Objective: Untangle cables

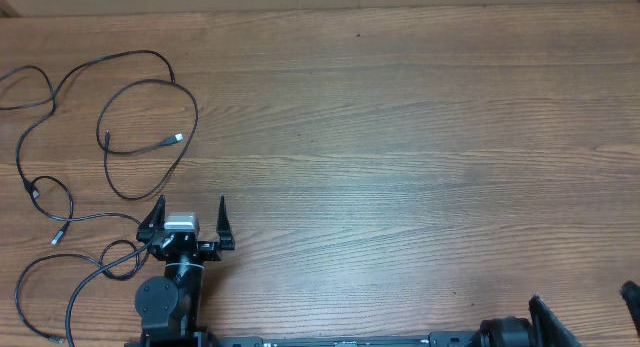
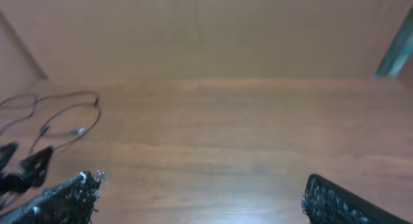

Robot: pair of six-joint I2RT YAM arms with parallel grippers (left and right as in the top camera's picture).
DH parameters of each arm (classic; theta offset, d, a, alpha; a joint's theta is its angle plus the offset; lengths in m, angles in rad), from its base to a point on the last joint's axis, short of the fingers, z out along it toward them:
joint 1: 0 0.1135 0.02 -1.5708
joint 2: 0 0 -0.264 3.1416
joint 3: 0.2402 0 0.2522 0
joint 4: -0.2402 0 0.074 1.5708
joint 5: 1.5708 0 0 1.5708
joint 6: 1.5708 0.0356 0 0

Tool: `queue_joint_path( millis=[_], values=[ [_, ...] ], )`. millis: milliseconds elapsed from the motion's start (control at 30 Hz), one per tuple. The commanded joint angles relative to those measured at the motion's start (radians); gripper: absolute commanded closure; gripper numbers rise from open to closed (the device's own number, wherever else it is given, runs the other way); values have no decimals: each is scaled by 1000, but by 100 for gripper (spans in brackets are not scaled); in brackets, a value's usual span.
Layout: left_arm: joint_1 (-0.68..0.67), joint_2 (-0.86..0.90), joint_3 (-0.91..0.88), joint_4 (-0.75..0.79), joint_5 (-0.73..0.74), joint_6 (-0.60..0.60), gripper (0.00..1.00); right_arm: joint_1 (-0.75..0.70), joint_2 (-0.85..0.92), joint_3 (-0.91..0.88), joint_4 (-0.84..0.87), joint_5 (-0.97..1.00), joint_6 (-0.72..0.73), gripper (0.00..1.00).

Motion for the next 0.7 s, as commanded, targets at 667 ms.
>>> queue_joint_path(
  millis=[667],
  values=[
    [6, -11, -5, -2, -1, 27, 0, -211, -480, -1178, 1007, -279, -182, 0]
  ],
)
